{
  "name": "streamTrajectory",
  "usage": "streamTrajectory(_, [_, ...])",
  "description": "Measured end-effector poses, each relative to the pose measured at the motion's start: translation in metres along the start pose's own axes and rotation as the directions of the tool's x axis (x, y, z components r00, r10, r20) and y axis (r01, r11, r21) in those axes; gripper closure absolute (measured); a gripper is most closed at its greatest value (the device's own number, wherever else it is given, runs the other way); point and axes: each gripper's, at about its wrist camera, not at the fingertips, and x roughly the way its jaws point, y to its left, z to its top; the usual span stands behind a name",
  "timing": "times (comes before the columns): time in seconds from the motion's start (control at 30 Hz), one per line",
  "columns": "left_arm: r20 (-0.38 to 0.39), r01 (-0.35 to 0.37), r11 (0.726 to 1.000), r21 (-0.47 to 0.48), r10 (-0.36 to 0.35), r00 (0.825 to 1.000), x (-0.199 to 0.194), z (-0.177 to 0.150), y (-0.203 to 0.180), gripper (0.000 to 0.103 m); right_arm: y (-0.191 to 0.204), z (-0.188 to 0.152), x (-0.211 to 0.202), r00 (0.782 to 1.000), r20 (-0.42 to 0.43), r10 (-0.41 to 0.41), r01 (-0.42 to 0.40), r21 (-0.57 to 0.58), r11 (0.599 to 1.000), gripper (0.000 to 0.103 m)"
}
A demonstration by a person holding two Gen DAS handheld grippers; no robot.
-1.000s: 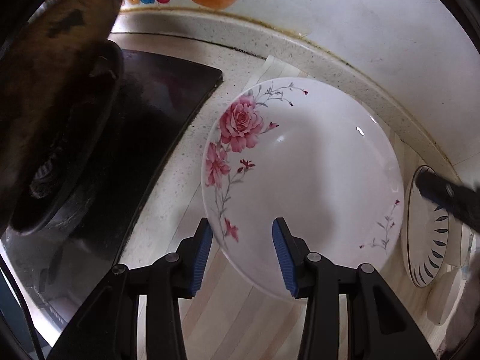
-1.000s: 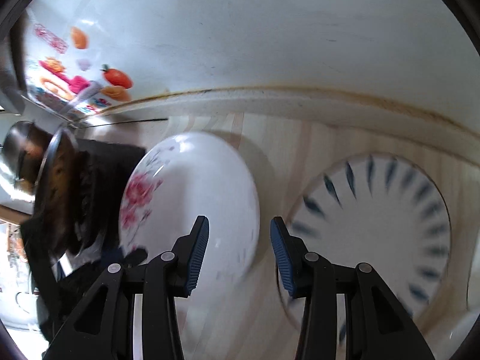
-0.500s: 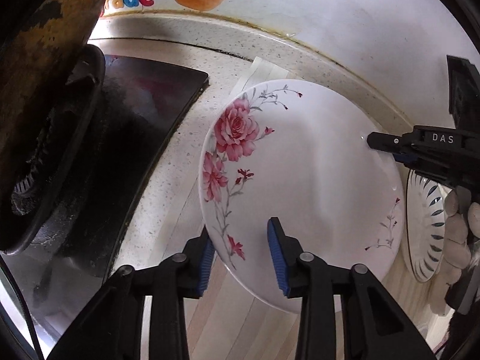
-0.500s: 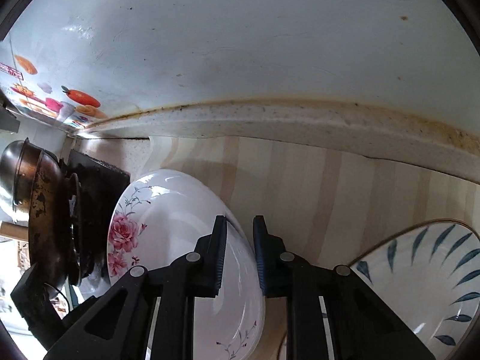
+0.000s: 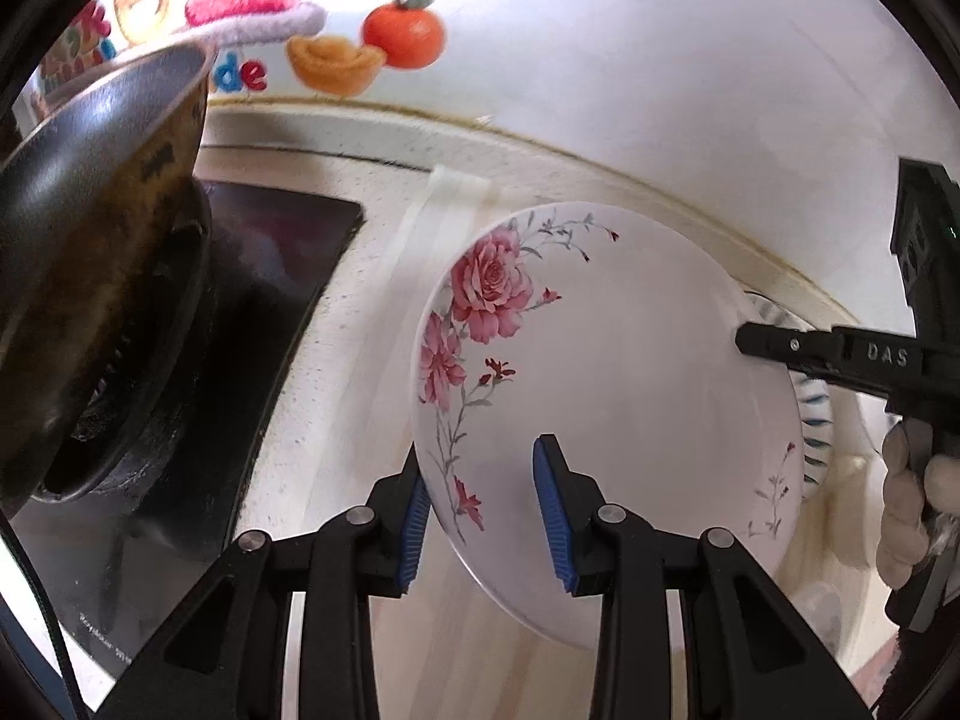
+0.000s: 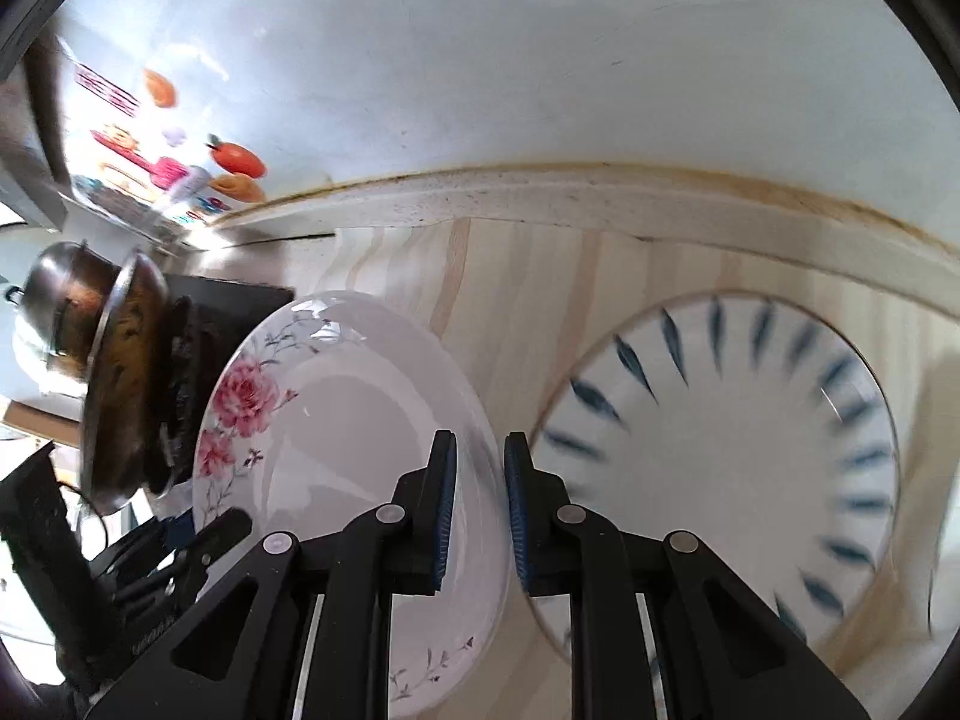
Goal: Organize plates and bowls
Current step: 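Carry the pink-rose plate and lower it onto the white plate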
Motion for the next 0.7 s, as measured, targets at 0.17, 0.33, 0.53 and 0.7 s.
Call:
streamTrajectory(0.17, [-0.020, 0.048, 0.996, 0.071, -0.047, 0.999, -0.027, -0.015, -0.027, 0.072, -0.013, -0.047, -0.058, 0.999, 0.049, 0.009, -0.012, 0.077, 0.997, 0.085])
streamTrajectory(0.33, [-0.065, 0.119, 0.984, 0.135, -0.111, 0.992, -0.045, -0.043, -0.063, 0.072, -0.036, -0.109, -0.110, 0.997, 0.073, -0.007, -0.005, 0.158, 0.987, 0.085])
streamTrajectory(0.53, [-0.155, 0.163, 0.964, 0.208, -0.132, 0.979, -0.043, -0.087, -0.110, 0.072, -0.075, -0.186, -0.146, 0.997, 0.059, -0.041, 0.026, 0.236, 0.971, 0.085])
streamTrajectory(0.7, [-0.227, 0.169, 0.948, 0.270, -0.108, 0.968, -0.023, -0.121, -0.145, 0.072, -0.111, -0.249, -0.157, 0.998, 0.032, -0.052, 0.040, 0.304, 0.952, 0.085])
